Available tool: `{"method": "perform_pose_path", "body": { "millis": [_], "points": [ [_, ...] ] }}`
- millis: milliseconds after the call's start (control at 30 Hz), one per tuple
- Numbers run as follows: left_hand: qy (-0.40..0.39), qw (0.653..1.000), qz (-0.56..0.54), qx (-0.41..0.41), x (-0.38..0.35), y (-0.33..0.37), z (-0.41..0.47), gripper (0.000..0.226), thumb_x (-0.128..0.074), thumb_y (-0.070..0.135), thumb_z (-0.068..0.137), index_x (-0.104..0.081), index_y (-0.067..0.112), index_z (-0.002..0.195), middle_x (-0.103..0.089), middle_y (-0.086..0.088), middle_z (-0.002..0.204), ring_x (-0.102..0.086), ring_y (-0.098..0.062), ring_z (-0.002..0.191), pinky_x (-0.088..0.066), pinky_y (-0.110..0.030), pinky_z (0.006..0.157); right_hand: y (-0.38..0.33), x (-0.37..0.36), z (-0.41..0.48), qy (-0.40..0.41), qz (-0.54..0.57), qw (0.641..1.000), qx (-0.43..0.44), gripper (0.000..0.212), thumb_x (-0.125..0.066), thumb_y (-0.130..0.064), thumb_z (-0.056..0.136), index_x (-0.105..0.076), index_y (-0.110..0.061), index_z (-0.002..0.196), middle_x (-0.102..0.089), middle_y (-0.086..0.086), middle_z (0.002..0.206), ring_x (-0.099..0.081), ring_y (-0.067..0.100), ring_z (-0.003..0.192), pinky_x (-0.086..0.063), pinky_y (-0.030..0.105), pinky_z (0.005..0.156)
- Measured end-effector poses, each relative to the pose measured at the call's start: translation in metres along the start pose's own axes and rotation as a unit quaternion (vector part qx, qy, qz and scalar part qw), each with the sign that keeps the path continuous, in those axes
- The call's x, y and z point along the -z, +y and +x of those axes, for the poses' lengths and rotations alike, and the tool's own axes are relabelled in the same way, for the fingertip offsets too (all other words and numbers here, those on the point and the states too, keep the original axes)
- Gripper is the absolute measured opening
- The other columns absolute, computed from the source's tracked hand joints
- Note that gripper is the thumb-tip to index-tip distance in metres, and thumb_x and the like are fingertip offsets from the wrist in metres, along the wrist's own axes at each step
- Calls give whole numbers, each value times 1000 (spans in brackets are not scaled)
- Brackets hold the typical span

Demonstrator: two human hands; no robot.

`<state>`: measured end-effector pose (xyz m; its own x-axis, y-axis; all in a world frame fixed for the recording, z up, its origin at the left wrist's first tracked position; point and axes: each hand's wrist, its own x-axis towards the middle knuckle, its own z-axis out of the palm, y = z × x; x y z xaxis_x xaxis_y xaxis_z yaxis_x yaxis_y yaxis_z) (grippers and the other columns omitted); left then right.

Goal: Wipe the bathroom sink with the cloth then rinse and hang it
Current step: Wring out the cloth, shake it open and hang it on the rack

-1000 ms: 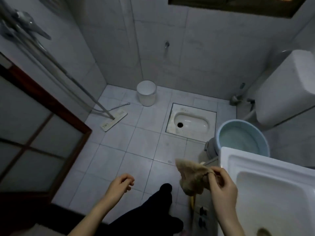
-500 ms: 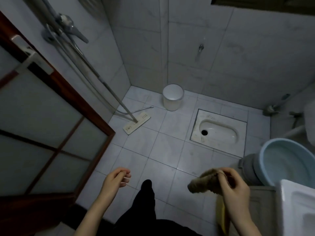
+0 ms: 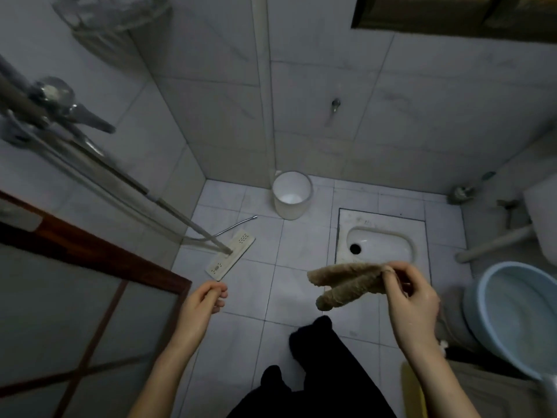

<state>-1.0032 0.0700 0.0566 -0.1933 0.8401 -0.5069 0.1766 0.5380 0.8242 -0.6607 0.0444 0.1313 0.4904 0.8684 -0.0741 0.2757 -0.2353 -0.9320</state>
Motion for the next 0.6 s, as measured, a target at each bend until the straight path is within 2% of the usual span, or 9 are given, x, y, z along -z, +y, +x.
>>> {"method": "perform_pose_path", "body": {
  "millis": [167,300,433,500,600],
  "points": [
    [-22,1000,1,20,-56,21,67,23,-49,-1,97,-67,5,83,-64,-10,77,-57,-22,69,-44,-30,65,6,-18,84,8,36,999,-37,15,-56,-6,92,-67,-15,89,-66,6,83,-64,25,80,-55,46,70],
    [-29,999,13,24,-102,63,119,23,-49,1,97,-66,6,83,-64,-11,76,-56,-24,69,-43,-30,64,11,-24,156,16,43,997,-65,20,-58,-4,90,-67,-20,83,-67,4,74,-63,24,71,-55,48,67],
    [-66,997,37,-14,-151,134,174,22,-49,0,97,-67,6,84,-66,-10,77,-57,-25,71,-45,-32,66,-1,-13,222,53,52,996,-56,29,-60,-2,88,-67,-27,78,-67,-2,69,-61,14,61,-51,28,56],
    [-87,994,48,-43,-175,176,201,19,-52,4,97,-68,6,87,-67,-11,80,-59,-25,73,-46,-33,68,-12,-5,251,63,62,995,-53,29,-58,0,89,-67,-24,76,-68,-4,69,-61,8,58,-49,19,51],
    [-121,988,53,-82,-210,232,238,16,-54,8,96,-69,6,91,-68,-12,85,-61,-22,75,-49,-35,74,-21,6,290,77,67,994,-48,20,-56,-3,91,-67,-17,81,-69,-6,74,-65,14,65,-52,21,51]
  ]
}}
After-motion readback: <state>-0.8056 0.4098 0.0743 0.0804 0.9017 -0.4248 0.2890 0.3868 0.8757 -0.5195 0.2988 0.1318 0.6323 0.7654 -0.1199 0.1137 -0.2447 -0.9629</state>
